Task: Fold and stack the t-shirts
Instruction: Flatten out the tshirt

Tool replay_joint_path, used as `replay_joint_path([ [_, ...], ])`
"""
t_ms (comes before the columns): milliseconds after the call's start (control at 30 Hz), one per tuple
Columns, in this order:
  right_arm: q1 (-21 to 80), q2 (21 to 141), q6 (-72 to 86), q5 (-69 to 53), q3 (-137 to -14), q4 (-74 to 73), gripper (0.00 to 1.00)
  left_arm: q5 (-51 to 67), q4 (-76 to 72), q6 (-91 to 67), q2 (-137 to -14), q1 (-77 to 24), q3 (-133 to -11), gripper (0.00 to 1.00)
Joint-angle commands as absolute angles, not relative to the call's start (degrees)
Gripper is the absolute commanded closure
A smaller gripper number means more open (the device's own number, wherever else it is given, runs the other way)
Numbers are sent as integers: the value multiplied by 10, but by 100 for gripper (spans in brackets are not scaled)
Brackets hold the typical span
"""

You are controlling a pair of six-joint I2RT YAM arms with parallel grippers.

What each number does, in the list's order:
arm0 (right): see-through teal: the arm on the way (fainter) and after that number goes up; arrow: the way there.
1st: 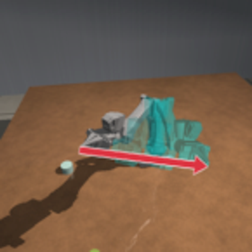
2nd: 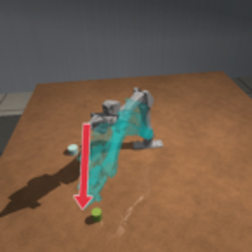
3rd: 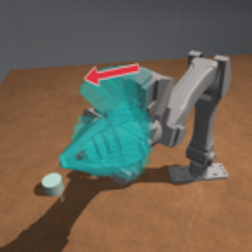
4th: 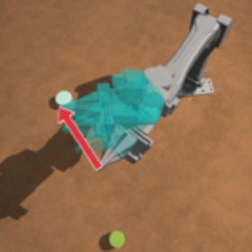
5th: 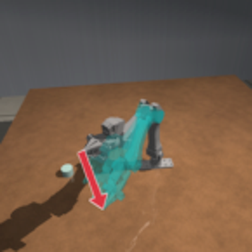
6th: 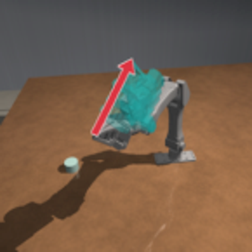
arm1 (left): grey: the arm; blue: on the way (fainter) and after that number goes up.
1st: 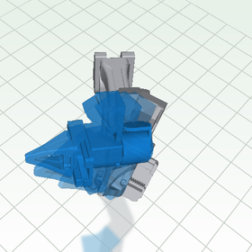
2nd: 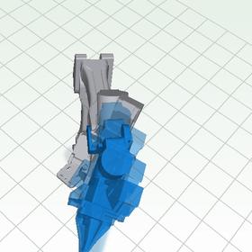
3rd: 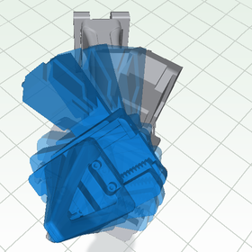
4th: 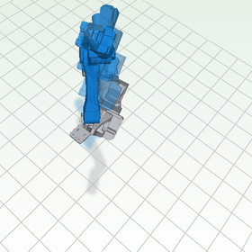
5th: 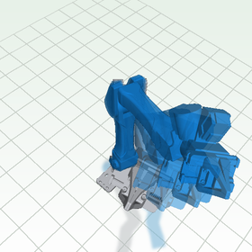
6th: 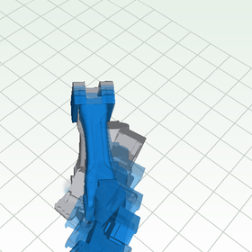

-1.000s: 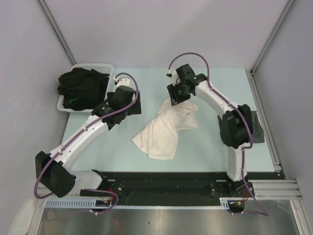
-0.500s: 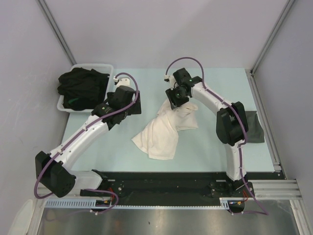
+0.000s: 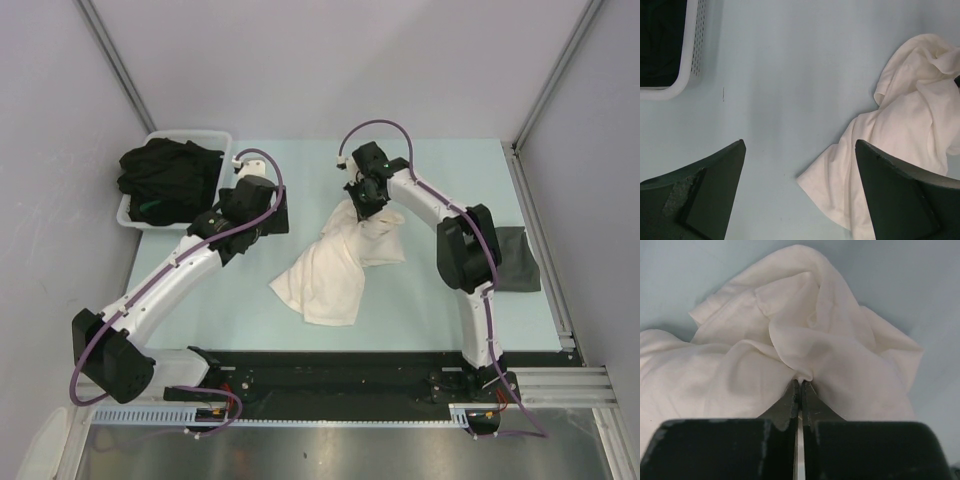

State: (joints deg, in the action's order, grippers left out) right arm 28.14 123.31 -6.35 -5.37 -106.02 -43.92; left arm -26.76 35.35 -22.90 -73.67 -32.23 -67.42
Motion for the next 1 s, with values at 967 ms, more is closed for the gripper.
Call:
replay_joint_path([
  [967, 241, 1179, -50, -4, -1129, -447, 99, -30, 229, -258, -915, -519, -677, 5],
])
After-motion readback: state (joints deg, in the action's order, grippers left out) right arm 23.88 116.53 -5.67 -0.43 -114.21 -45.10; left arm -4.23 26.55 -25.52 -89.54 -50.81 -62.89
